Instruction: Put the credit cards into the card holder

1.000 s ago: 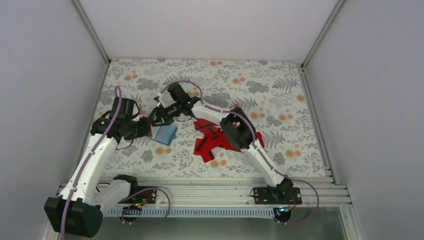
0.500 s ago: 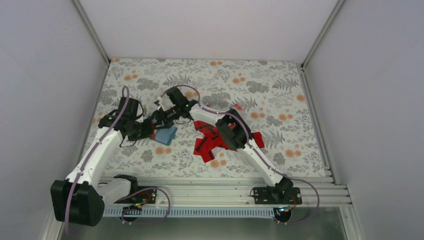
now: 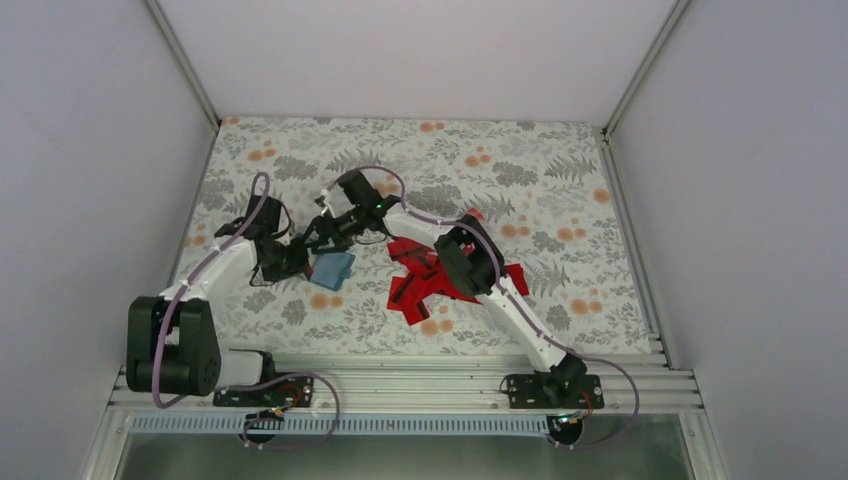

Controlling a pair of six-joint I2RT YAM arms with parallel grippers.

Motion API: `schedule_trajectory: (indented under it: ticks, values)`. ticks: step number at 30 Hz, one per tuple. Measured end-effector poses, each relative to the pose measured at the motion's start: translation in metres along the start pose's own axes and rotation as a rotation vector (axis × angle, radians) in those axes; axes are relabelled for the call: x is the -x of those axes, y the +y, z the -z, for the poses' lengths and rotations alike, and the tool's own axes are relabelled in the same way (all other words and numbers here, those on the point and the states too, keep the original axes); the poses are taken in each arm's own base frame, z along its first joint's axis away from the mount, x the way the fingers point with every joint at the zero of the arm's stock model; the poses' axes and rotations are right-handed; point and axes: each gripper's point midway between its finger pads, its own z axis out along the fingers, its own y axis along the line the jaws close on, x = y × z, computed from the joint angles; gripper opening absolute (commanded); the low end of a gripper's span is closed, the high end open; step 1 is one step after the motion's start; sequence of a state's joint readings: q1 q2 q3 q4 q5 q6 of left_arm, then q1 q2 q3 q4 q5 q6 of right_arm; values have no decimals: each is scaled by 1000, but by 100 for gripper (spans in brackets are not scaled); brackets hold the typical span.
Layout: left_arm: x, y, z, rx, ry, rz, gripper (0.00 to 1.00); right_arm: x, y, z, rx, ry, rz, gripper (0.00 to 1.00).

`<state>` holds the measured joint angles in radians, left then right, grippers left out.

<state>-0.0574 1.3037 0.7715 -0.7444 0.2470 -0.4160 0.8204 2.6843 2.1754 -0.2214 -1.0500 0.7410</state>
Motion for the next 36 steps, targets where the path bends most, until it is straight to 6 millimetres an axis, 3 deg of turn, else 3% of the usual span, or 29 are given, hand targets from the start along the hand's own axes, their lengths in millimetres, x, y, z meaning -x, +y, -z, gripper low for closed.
schedule_trajectory:
  ticks: [6,10,17,21,28,36]
  values:
    - [7,3,-14,5,-1,7,2,-9,1,6,-28,16,4,71]
    - [10,3,-16,8,-5,16,2,-35,10,23,-58,41,-15,70]
    - [10,4,-21,5,5,33,2,-82,52,57,-83,61,52,65]
    - [11,0,-24,-22,12,42,2,-106,64,56,-83,92,91,64]
    - [6,-12,-35,-116,55,106,2,-155,38,26,-165,177,47,60]
    - [3,-23,-34,-174,81,134,2,-145,-2,38,-301,86,-35,58]
